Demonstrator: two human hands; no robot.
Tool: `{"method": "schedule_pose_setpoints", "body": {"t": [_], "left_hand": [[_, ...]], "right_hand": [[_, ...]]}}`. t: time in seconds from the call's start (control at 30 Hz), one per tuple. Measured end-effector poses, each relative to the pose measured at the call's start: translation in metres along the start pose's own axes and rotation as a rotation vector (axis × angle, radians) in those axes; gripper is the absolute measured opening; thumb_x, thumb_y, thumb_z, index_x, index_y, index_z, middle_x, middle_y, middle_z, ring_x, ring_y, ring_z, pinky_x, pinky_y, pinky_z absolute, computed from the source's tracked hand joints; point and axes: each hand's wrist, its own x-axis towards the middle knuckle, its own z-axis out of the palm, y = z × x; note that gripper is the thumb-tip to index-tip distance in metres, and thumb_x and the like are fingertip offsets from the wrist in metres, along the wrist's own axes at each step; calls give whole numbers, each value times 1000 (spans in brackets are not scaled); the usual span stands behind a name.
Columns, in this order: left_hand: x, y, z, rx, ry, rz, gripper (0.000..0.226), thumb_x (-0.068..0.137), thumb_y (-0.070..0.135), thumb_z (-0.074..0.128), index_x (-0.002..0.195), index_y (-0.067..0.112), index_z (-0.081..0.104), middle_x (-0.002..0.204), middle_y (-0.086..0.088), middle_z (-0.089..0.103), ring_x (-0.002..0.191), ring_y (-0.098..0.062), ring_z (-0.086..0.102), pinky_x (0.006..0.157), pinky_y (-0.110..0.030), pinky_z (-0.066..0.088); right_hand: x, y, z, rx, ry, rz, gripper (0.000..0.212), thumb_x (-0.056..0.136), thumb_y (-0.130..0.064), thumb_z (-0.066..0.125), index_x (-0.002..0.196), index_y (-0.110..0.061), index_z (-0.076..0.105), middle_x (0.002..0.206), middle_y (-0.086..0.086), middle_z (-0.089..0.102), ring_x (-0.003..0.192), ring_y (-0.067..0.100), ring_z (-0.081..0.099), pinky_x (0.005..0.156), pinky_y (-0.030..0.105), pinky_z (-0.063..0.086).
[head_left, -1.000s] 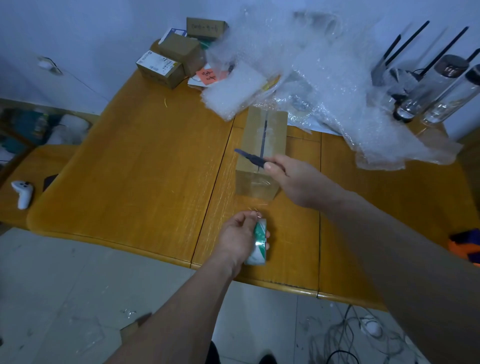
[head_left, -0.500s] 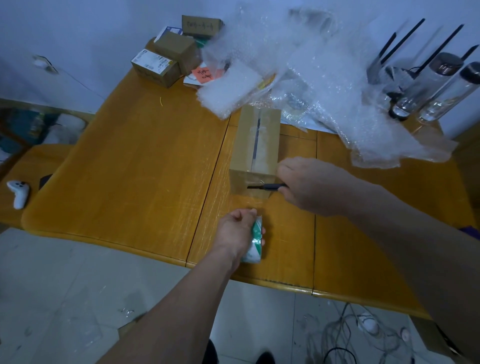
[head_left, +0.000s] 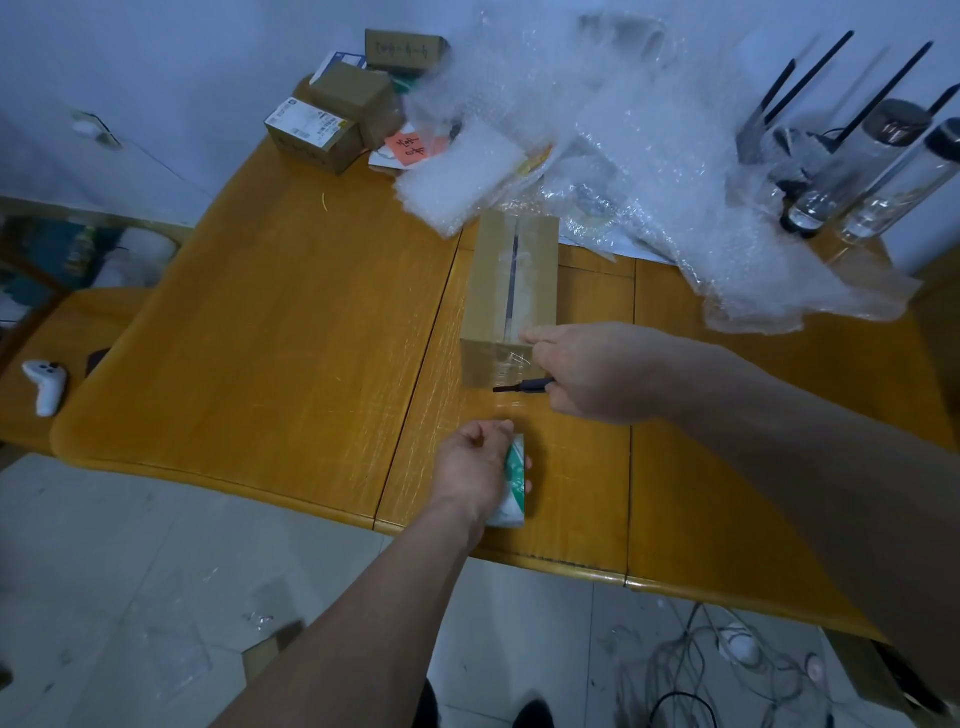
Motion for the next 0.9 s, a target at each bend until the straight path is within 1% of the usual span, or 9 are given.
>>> {"method": "schedule_pose_setpoints", "body": {"t": [0.2, 0.3, 0.4, 0.5, 0.63, 0.7, 0.8, 0.87, 0.9], "left_hand": [[1, 1, 2, -17, 5, -18, 22, 100, 32, 61, 112, 15, 69, 81, -3, 73, 60, -11, 68, 41, -18, 53], [1, 1, 3, -35, 6, -18, 22, 100, 30, 62, 111, 13, 69, 81, -4, 73, 60, -12, 68, 42, -18, 53], [2, 0, 4, -17, 7, -9, 23, 100, 30, 62, 110, 11, 70, 80, -4, 73, 59, -11, 67, 42, -19, 54], [1, 1, 4, -42, 3, -15, 24, 100, 30, 62, 112, 10, 69, 84, -7, 73, 64, -15, 69, 47, -23, 58], [-3, 3, 4, -35, 8, 0, 20, 101, 27, 60, 110, 12, 69, 83, -4, 70, 64, -12, 65, 37, -14, 50], [-2, 1, 4, -26, 7, -6, 18, 101, 28, 60, 108, 14, 69, 84, -4, 71, 65, -13, 67, 42, -19, 54], [-2, -1, 4, -17, 0, -15, 17, 100, 27, 61, 108, 15, 70, 90, -9, 73, 71, -18, 70, 51, -26, 59], [-2, -2, 6, -14, 8, -13, 15, 100, 27, 61, 108, 17, 70, 92, -10, 74, 73, -19, 71, 51, -27, 59], [-2, -2, 6, -17, 9, -11, 15, 100, 26, 61, 108, 17, 70, 92, -10, 74, 73, -18, 71, 52, -27, 59]], "right_hand": [[4, -4, 5, -19, 35, 12, 48, 98, -24, 49, 142, -3, 50, 161, 11, 37, 131, 23, 54, 101, 34, 52], [4, -7, 9, -32, 59, 16, 49, 99, -26, 49, 143, -4, 49, 160, 13, 36, 138, 26, 47, 109, 37, 46], [3, -12, 14, -107, 125, -3, 42, 97, -26, 46, 132, -7, 59, 142, 13, 53, 120, 25, 57, 99, 38, 52], [6, -15, 17, -148, 133, -12, 36, 96, -23, 46, 124, -7, 62, 129, 12, 56, 109, 24, 58, 94, 38, 52], [8, -9, 16, -80, 82, 10, 34, 93, -18, 52, 123, -6, 65, 139, 11, 52, 115, 26, 57, 93, 40, 55], [7, -2, 16, -63, 30, 30, 35, 92, -14, 55, 125, -5, 64, 152, 11, 44, 125, 28, 54, 97, 41, 54], [1, 7, 16, 78, -34, 55, 55, 90, -10, 61, 143, -2, 49, 166, 5, 27, 143, 25, 40, 110, 37, 43], [0, 9, 15, 62, -56, 30, 51, 89, -12, 62, 138, 0, 54, 166, 4, 27, 142, 22, 40, 113, 34, 37], [0, 10, 14, 32, -64, 14, 44, 90, -14, 62, 132, -2, 61, 166, 4, 26, 144, 20, 37, 120, 35, 30]]}}
